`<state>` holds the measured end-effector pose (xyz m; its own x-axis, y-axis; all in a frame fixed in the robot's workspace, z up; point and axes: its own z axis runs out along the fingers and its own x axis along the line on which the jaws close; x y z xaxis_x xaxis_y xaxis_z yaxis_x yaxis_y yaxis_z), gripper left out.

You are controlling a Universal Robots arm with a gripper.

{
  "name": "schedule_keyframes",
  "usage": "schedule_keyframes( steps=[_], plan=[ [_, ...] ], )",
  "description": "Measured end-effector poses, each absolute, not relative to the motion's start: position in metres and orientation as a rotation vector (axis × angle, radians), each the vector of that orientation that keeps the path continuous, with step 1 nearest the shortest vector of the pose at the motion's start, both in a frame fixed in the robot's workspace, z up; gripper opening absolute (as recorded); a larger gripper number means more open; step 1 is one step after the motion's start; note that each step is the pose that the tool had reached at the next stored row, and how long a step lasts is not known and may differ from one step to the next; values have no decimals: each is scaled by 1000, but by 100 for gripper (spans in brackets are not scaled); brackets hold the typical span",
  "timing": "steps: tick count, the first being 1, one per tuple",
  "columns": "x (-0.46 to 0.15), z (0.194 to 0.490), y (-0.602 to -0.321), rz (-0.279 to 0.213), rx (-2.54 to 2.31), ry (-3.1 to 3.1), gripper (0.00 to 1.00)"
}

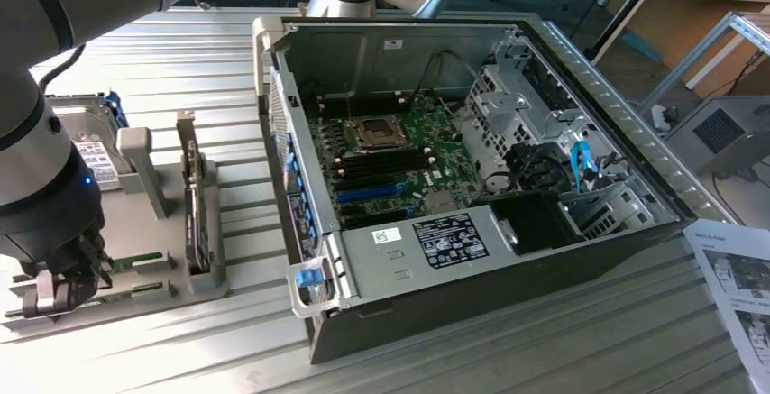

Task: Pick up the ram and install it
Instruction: 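Pick up the ram and move it above insertion slot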

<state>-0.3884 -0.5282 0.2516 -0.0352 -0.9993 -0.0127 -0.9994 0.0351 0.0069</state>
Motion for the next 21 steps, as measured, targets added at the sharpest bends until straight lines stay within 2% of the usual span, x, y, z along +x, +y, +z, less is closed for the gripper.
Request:
schedule_keyframes(
  steps=[21],
  plan=[
    [-388,223,-530,22,-2179,2257,24]
  ],
)
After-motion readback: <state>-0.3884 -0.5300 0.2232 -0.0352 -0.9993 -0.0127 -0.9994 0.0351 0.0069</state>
